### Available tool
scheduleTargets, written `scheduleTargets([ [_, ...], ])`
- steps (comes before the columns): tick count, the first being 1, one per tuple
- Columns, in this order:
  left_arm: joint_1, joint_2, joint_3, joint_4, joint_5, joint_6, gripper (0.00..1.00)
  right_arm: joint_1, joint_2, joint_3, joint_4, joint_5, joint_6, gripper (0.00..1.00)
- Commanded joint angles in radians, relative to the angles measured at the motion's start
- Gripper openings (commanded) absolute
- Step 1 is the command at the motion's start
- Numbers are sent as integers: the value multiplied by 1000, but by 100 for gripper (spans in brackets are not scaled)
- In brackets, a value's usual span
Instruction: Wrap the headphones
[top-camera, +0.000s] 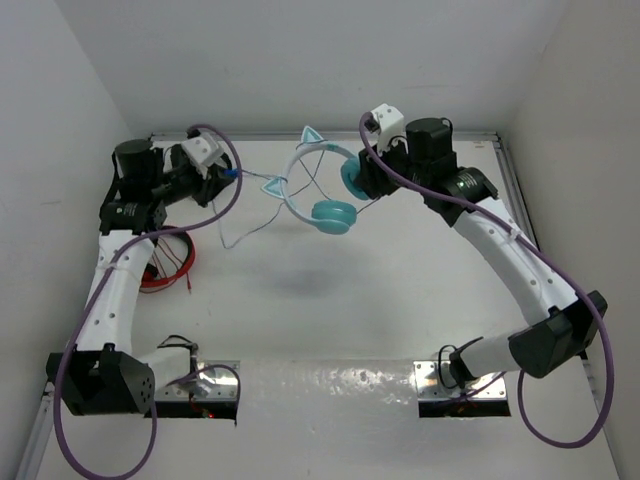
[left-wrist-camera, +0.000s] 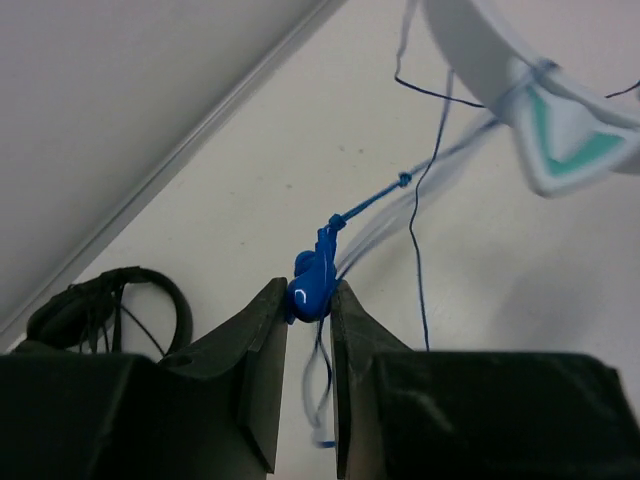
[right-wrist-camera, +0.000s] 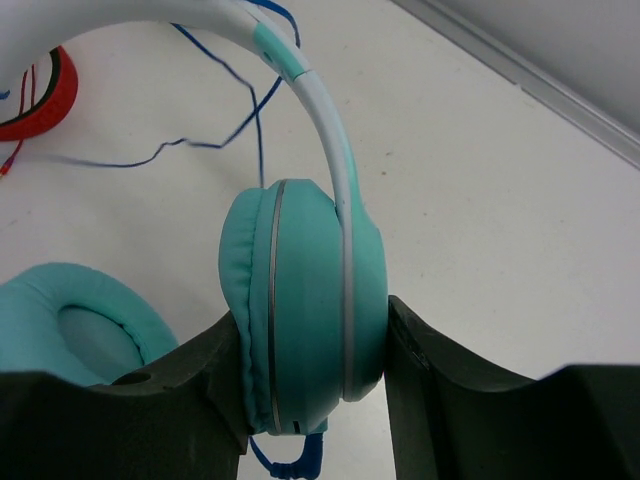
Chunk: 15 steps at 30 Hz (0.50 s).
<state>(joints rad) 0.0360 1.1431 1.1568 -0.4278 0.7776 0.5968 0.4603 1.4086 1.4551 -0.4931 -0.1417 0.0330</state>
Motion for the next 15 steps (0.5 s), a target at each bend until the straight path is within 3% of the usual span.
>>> scheduleTargets([
  [1, 53, 4, 76, 99, -43, -124, 0, -6, -65, -15, 22, -10, -25, 0],
  [4, 53, 13, 118, 106, 162, -152, 0, -3, -63, -59, 34, -12, -10, 0],
  [7, 45, 15, 127, 87, 277, -147, 0, 26, -54, -107, 73, -21, 16, 0],
  [12, -14, 18, 167, -89, 290, 65, 0, 37, 25, -64, 91, -13, 122, 0],
  [15, -25, 21, 187, -144, 317, 74, 0, 15, 117, 39, 47, 72, 203, 0],
])
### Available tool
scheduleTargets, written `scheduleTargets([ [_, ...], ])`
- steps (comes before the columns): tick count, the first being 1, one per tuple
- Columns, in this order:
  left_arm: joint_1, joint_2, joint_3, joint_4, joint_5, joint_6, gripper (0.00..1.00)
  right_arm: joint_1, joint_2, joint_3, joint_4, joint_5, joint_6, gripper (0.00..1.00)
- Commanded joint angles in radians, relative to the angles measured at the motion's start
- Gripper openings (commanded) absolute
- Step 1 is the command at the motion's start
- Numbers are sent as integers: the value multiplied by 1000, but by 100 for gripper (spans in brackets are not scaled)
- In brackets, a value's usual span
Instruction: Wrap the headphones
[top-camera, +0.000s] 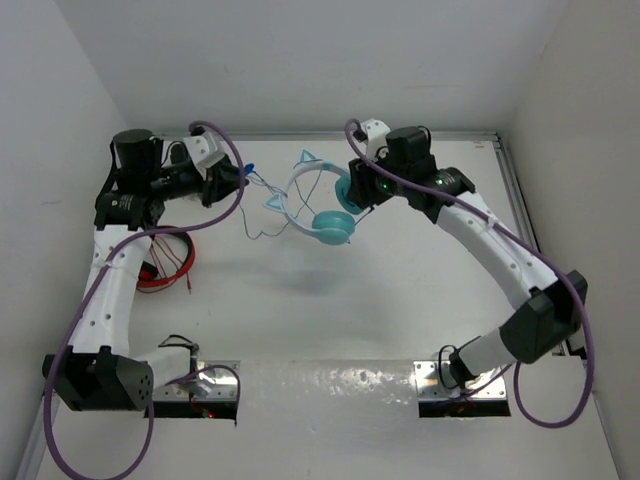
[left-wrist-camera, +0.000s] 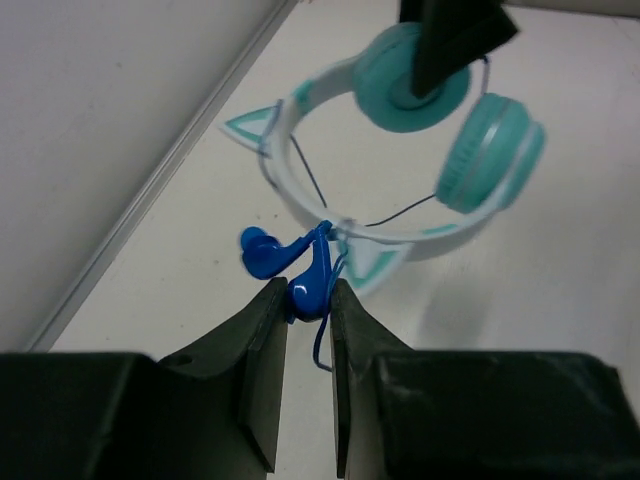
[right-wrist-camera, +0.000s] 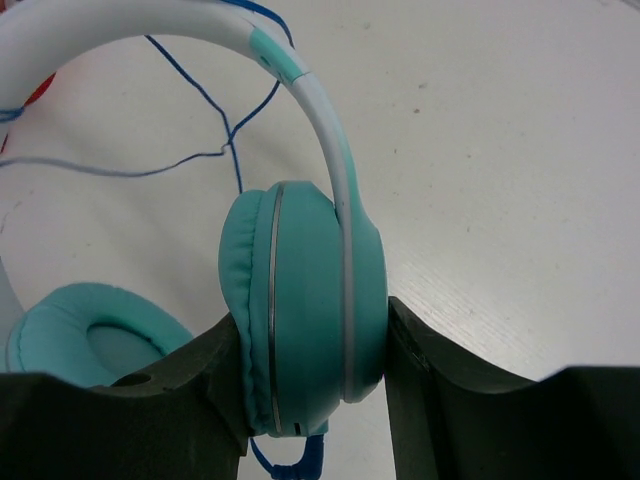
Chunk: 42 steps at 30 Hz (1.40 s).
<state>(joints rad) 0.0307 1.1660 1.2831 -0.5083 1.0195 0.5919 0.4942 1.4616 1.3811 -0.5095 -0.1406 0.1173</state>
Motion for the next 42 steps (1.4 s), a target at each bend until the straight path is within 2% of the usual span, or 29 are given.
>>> scheduleTargets([
  [1, -21, -2, 64, -68, 77, 80, 3, -49, 87, 178, 46, 84, 142, 0],
  [2, -20, -2, 62, -76, 73, 88, 8, -68, 103, 200, 37, 76, 192, 0],
  [4, -20, -3, 38, -91, 12, 89, 41, -103, 100, 204, 121, -8, 232, 0],
  [8, -20, 11, -4, -99, -103, 34, 54, -102, 62, 171, 198, -59, 235, 0],
  [12, -22, 32, 2, -82, -139, 9, 46, -95, 40, 142, 198, -79, 222, 0],
  [14, -22, 43, 9, -82, -119, 26, 49, -92, 34, 136, 189, -83, 213, 0],
  [17, -92, 58, 19, -98, -127, 52, 53, -79, 37, 150, 174, -70, 214, 0],
  [19, -158, 67, 18, -85, -137, 16, 55, -66, 39, 157, 169, -31, 219, 0],
  [24, -244, 78, 1, 20, -32, -162, 55, -23, 57, 210, 152, 64, 234, 0],
  [29, -296, 75, -31, -16, -105, -159, 56, -16, 74, 243, 149, 137, 275, 0],
  [30, -298, 75, -40, -16, -113, -167, 59, -8, 75, 243, 155, 139, 266, 0],
  [35, -307, 106, -68, 96, -206, -267, 62, 49, 77, 251, 166, 167, 249, 0],
  [39, -314, 118, -62, 131, -112, -248, 60, 66, 82, 257, 169, 173, 258, 0],
  [42, -318, 119, -38, 61, -32, -186, 60, 66, 107, 288, 132, 223, 268, 0],
])
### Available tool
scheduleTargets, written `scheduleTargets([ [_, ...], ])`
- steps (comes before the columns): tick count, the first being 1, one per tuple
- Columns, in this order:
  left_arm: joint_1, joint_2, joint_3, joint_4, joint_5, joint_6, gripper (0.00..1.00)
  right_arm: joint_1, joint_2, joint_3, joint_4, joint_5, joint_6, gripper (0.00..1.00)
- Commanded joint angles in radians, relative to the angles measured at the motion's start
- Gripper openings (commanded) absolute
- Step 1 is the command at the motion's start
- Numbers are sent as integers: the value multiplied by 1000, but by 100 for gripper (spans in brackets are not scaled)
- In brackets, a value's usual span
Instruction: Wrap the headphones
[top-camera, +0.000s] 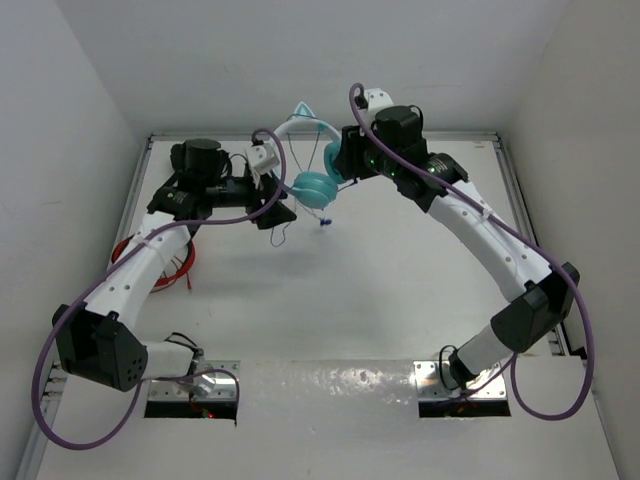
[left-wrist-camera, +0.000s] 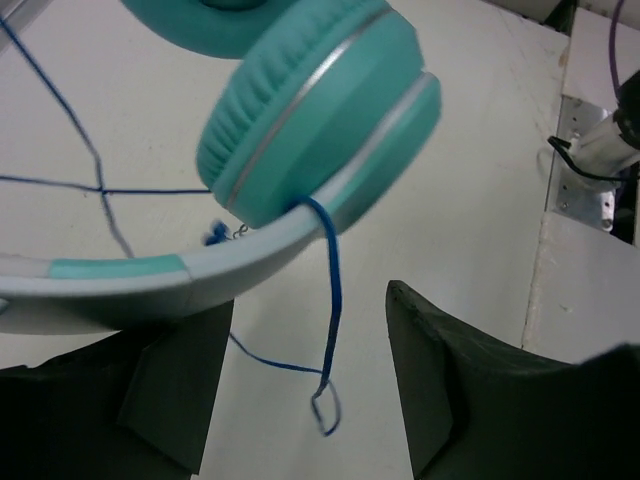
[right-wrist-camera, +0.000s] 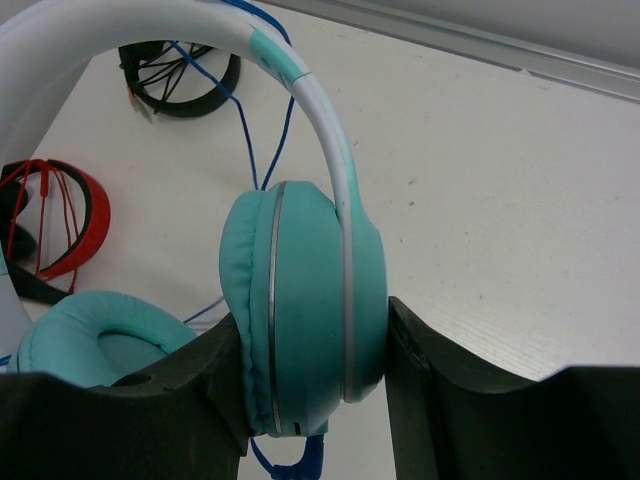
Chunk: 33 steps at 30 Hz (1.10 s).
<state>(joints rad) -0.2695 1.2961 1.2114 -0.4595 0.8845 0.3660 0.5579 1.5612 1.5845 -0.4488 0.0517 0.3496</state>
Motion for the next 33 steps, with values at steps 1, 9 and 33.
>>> scheduleTargets([
  [1, -17, -12, 36, -11, 117, 62, 60, 2, 16, 104, 62, 40, 37, 0],
  [9, -34, -8, 27, 12, -36, 64, 10, 7, 8, 72, 93, 19, 60, 0],
  [33, -33, -26, 58, -92, -80, 77, 85, 22, 16, 74, 25, 295, 173, 0],
])
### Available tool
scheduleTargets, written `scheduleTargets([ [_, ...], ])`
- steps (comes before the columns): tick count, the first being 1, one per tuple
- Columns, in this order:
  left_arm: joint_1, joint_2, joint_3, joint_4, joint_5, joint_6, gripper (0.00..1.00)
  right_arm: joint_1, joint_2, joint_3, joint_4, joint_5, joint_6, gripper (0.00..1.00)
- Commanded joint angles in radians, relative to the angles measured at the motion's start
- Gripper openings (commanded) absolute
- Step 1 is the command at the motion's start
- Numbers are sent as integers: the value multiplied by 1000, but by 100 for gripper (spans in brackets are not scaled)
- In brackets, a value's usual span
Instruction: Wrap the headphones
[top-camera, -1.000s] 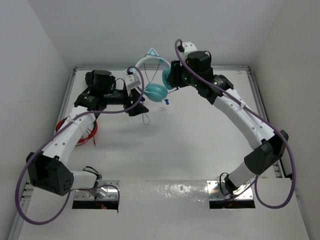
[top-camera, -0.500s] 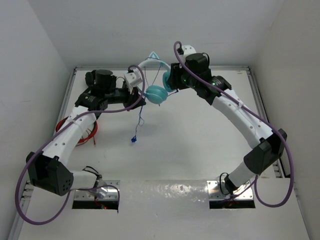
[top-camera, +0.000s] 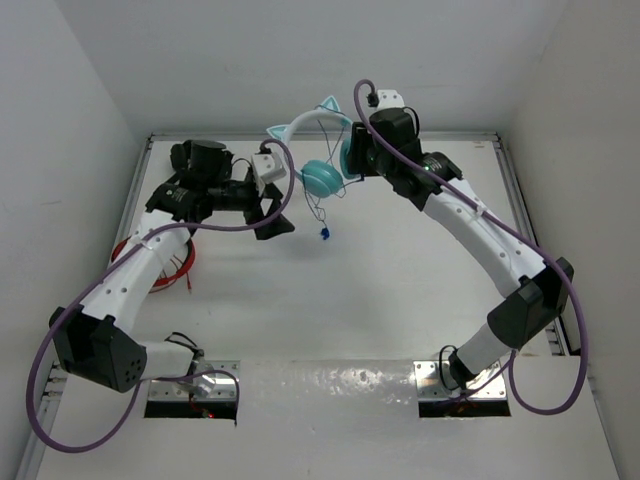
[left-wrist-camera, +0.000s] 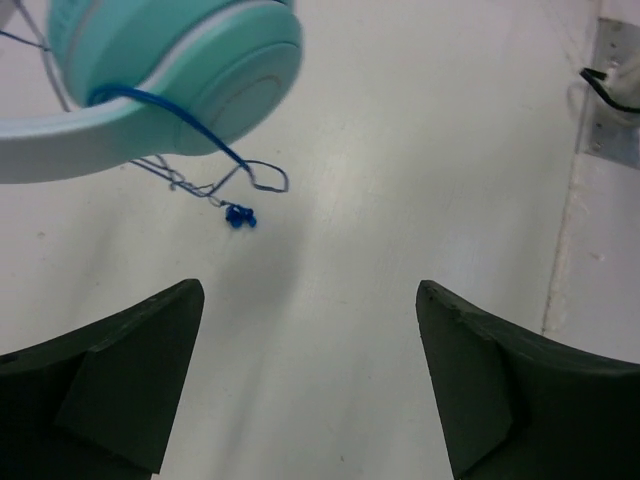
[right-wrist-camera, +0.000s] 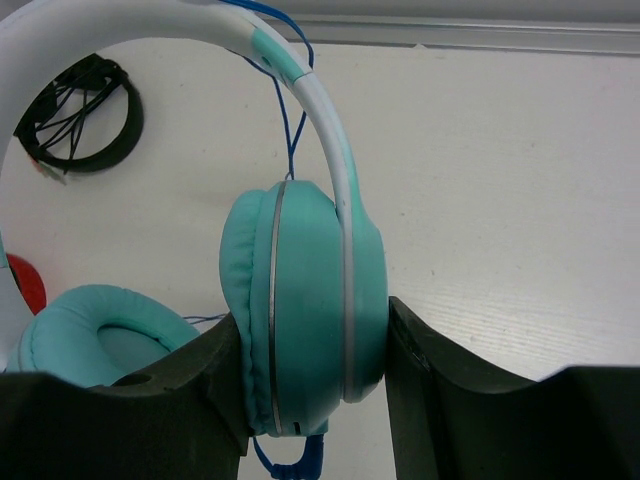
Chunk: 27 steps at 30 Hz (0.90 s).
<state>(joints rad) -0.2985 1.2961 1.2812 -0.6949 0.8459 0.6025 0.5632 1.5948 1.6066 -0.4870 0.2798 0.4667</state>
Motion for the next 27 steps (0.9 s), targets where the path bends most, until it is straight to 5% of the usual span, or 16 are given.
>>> scheduleTargets([
  [1, -5, -30, -22, 241, -95, -221, 86, 20, -18, 52, 64, 77, 65, 0],
  [8, -45, -34, -102, 432, -235, -412, 93, 44, -9, 32, 94, 121, 156, 0],
  [18, -70, -12, -164, 555, -334, -507, 80, 76, 36, 81, 97, 113, 158, 0],
  [23, -71, 2, -186, 568, -402, -485, 39, 78, 40, 82, 107, 95, 164, 0],
  [27, -71, 5, -186, 540, -423, -463, 17, 79, 31, 81, 107, 96, 161, 0],
])
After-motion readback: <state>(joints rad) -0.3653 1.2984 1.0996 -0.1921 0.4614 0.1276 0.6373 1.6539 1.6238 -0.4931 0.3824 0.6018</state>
